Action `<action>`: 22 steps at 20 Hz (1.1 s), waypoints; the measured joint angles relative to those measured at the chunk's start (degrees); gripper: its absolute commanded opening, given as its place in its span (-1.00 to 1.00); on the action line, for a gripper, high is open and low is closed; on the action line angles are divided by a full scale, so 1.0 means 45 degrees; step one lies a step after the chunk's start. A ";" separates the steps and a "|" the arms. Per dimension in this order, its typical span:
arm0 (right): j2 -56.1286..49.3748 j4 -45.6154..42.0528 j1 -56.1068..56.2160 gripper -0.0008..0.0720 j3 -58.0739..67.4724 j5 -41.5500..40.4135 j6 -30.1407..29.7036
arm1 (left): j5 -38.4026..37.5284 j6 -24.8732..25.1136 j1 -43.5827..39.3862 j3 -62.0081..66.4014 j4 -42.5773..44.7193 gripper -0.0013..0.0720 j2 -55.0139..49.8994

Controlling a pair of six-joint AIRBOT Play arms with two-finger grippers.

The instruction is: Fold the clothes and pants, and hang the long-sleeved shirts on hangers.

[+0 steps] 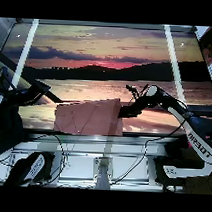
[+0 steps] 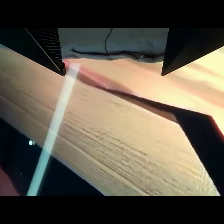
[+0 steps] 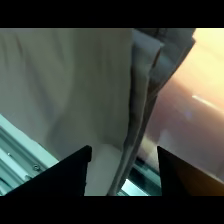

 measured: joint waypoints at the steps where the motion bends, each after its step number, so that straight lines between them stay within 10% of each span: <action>1: -0.0189 0.0262 0.0000 0.40 0.0000 0.0019 0.0000 | 0.0000 0.0000 0.0000 0.0000 -0.0010 0.91 0.0000; 7: -0.0933 0.2307 0.0000 0.31 0.0000 -0.0024 -0.0913 | 0.0000 0.0000 0.0000 0.0000 -0.0019 0.91 0.0000; 13: -0.1214 0.3823 0.0000 -0.95 0.0000 -0.0797 -0.1724 | -0.0005 0.0005 0.0000 0.0000 -0.0019 0.91 0.0000; 22: -0.0826 0.3759 0.0000 -0.95 0.0000 -0.2948 -0.1758 | 0.0000 0.0000 0.0000 0.0000 -0.0024 0.91 0.0000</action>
